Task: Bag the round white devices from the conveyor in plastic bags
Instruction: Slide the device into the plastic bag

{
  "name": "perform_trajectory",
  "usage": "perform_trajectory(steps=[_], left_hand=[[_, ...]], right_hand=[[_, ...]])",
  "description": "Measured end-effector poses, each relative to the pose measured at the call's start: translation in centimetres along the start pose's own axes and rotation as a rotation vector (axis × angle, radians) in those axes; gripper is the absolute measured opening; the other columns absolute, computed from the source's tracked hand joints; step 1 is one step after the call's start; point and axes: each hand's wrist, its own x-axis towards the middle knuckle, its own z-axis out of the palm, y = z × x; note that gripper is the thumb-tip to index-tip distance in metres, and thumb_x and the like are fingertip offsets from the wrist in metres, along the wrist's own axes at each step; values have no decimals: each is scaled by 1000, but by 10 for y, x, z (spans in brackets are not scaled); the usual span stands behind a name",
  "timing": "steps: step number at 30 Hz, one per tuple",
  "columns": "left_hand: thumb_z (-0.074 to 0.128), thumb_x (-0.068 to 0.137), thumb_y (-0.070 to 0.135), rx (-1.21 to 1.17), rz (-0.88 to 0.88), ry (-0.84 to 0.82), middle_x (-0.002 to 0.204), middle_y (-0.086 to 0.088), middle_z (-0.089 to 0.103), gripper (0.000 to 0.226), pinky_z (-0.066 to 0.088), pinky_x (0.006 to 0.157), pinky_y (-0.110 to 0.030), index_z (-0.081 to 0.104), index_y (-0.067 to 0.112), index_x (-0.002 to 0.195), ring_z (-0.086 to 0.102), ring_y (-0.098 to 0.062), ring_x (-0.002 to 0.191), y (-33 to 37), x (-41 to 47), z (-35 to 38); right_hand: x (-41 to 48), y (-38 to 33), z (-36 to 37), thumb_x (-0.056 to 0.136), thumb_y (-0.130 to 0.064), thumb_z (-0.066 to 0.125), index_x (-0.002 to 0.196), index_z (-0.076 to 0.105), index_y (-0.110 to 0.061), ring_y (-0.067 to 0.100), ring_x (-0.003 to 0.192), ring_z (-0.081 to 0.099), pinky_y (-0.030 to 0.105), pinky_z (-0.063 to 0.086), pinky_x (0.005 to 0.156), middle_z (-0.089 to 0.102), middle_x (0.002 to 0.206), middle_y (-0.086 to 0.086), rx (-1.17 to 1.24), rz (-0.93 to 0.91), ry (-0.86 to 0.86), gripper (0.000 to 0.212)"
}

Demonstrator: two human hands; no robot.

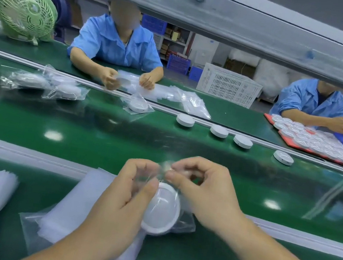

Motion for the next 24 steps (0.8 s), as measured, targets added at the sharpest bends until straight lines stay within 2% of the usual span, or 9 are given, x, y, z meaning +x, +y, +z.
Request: perform_trajectory(steps=[3,7,9,11,14,17,19,21,24], left_hand=[[51,96,56,368,61,-13,124,37,46,24,35,93,-6,46,54,119,40,14,125,-6,4,-14],[52,90,53,901,397,-121,122,27,50,18,32,102,-30,62,46,103,36,-10,131,-10,4,-26],[58,87,52,955,444,-241,108,28,57,12,42,92,-32,66,43,90,47,-11,118,-11,2,-27],[55,83,59,1049,373,-367,96,31,62,21,46,86,-28,68,43,87,51,-4,107,-13,3,-27],[34,84,70,1070,243,-446,117,33,60,47,35,99,-27,63,48,114,43,4,116,-18,8,-29],[41,86,69,1048,239,-444,116,33,62,42,40,101,-25,64,51,116,50,6,113,-21,9,-31],[55,79,66,1069,267,-445,103,35,67,32,54,89,-26,73,50,100,63,5,101,-22,8,-28],[58,74,67,1087,280,-393,101,37,68,29,59,79,-26,75,52,92,67,3,98,-22,4,-25],[50,81,66,1099,249,-393,109,37,66,35,53,90,-28,73,51,101,64,0,109,-26,-1,-22]], right_hand=[[48,17,-1,77,-25,90,75,78,-33,-7,68,65,6,48,66,75,78,-20,-89,41,36,16],[128,40,-11,90,-10,73,79,72,-33,-3,78,65,4,38,63,71,81,-22,-413,-13,309,26],[159,55,-13,96,0,60,89,73,-30,14,88,66,15,41,74,73,105,-7,-594,83,261,33],[175,72,-11,96,8,52,100,72,-30,14,88,63,21,45,75,71,120,-4,-697,268,132,43],[168,81,-2,97,6,51,117,71,-31,9,92,64,16,48,69,67,129,-7,-748,351,-141,46],[135,70,4,102,-15,58,121,72,-31,12,110,63,17,44,89,65,137,-7,-576,236,-176,28],[95,61,6,100,-28,64,113,71,-41,6,121,58,19,37,100,64,137,-14,-471,158,-171,20],[43,54,5,99,-30,64,106,66,-54,-4,135,46,20,31,113,58,138,-28,-451,54,-214,26],[-32,50,-3,97,-30,61,116,56,-66,-9,144,31,12,22,117,48,140,-39,-460,-128,-246,41]])
